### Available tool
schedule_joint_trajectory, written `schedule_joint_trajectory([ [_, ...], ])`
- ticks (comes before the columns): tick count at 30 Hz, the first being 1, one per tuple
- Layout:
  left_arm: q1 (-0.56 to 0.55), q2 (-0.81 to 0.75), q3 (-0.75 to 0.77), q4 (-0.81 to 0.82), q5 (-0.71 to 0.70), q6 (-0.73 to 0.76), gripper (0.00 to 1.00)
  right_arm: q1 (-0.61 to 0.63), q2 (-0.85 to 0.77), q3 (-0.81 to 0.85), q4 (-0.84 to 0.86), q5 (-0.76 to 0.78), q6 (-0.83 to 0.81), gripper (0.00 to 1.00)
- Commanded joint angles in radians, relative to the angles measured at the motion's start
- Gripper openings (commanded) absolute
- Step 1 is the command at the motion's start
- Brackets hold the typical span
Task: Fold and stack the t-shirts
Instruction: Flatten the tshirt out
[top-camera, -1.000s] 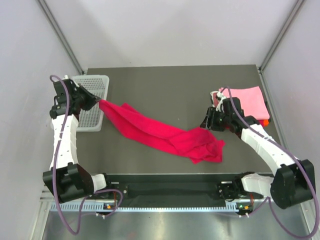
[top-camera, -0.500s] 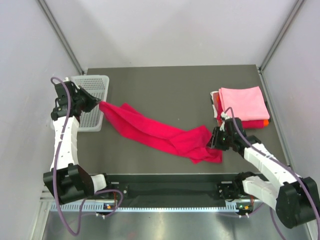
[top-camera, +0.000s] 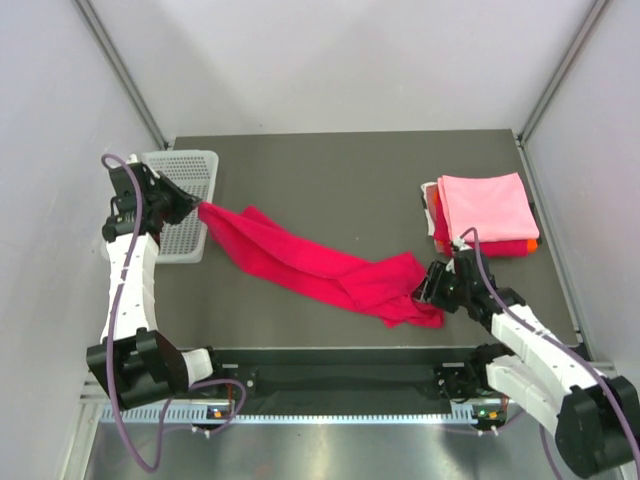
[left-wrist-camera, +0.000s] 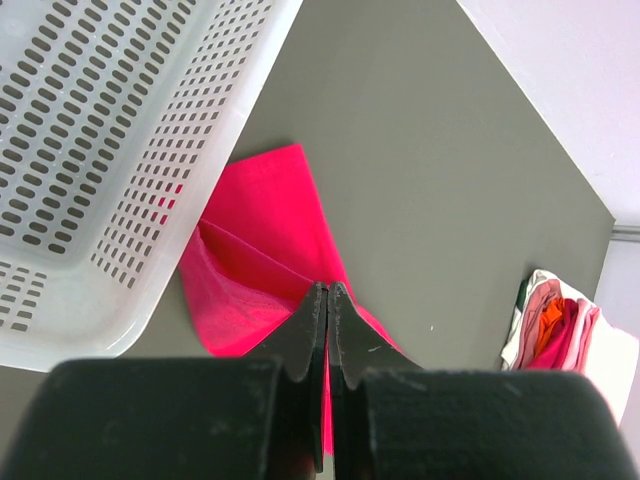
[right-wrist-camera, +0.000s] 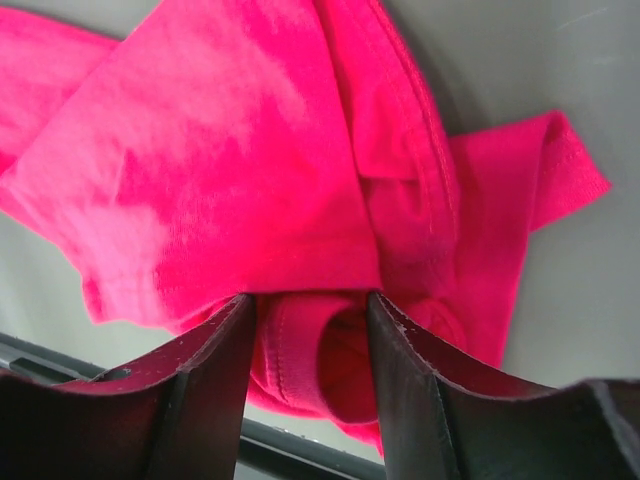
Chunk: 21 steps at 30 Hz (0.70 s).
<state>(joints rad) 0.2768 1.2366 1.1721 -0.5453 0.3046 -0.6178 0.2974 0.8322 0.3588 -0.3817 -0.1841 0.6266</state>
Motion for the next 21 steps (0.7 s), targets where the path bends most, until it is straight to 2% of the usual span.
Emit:
schedule_joint_trajectory([
  [1,0.005,-0.046,0.004,0.053,-0.005,0.021,0.0,-0.011,0.076,0.088,0.084,0.023,0.007,0.49],
  [6,0.005,-0.045,0.003,0.053,-0.001,0.021,0.0,-0.012,0.145,0.115,0.13,0.054,-0.001,0.48],
  [11,0.004,-0.043,0.004,0.053,-0.001,0.024,0.0,-0.012,0.168,0.146,0.121,0.092,-0.039,0.57],
  [21,0.004,-0.045,0.008,0.051,0.008,0.023,0.0,-0.014,0.206,0.226,0.064,0.083,-0.085,0.57],
])
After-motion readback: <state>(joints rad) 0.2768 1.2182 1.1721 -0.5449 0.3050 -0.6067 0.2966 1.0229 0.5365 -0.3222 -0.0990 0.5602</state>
